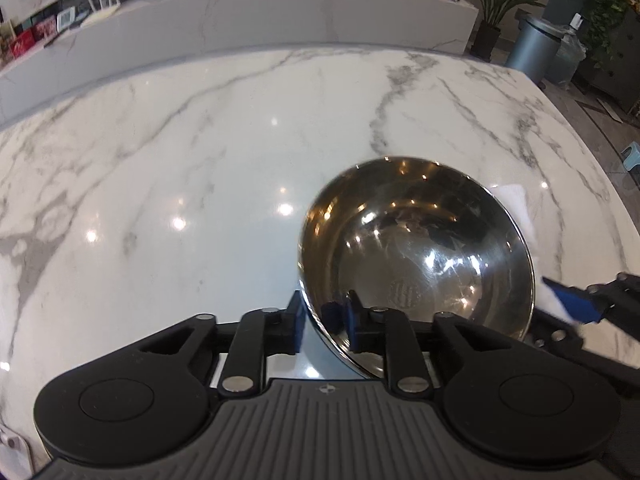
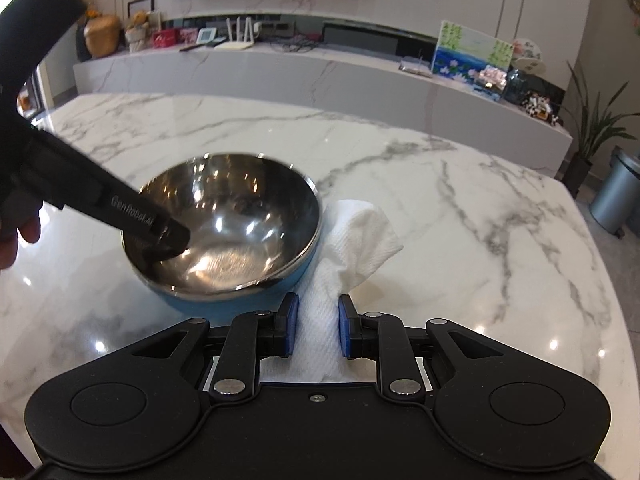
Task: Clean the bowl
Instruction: 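Rub the towel on the bowl's blue outer wall with the right gripper while the left gripper holds the rim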
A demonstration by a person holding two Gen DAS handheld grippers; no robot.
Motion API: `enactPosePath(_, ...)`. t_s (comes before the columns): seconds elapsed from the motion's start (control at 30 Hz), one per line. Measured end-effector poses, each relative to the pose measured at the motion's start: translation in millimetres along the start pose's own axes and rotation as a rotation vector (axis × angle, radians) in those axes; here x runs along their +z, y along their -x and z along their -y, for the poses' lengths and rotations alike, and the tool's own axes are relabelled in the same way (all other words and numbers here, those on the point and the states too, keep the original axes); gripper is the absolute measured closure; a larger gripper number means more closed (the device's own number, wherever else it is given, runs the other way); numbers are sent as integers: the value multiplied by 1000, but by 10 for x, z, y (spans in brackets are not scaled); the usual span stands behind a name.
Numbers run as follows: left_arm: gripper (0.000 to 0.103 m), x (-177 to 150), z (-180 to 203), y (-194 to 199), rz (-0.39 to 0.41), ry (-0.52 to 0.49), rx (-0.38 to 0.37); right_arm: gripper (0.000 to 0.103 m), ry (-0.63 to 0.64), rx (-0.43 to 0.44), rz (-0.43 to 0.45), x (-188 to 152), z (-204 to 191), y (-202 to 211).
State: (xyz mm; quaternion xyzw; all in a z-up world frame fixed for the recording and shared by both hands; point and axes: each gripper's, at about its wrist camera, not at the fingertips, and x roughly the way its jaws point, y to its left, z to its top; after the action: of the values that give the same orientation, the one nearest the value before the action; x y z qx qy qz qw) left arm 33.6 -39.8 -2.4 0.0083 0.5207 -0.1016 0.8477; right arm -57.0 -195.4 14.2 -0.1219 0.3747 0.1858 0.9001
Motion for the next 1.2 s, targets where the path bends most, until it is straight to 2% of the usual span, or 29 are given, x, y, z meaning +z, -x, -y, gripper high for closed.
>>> enactPosePath(0.07, 66, -15, 0, -14, -15, 11, -6, 84, 13, 8, -26, -29, -40, -65)
enactPosePath(0.23, 66, -33, 5, -14, -26, 11, -25, 84, 25, 13, -42, -52, -77, -102)
enactPosePath(0.37, 72, -34, 22, -1, -21, -9, -26, 84, 19, 37, -48, -42, -79, -84)
enactPosePath(0.47, 72, -17, 0, -14, -25, 8, -25, 84, 26, 72, -60, -47, -108, -69)
enactPosePath(0.63, 66, -17, 7, -24, -37, 12, -30, 84, 31, 78, -61, -50, -122, -53)
enactPosePath(0.7, 68, -16, 8, -23, -31, 2, -26, 84, 18, 62, -44, -33, -79, -20)
enactPosePath(0.77, 75, -5, 5, -10, -17, -18, -12, 84, 9, 46, -22, -14, -37, 24)
enactPosePath(0.97, 82, 17, 24, 11, 10, -71, 13, 84, 8, 10, 47, 33, 47, 145)
enactPosePath(1.13, 83, 20, 16, 9, 14, -59, 12, 84, 24, 5, 48, 32, 36, 115)
enactPosePath(1.2, 78, 23, -20, -2, -2, -15, -3, 84, 30, 3, 49, 31, 32, 104)
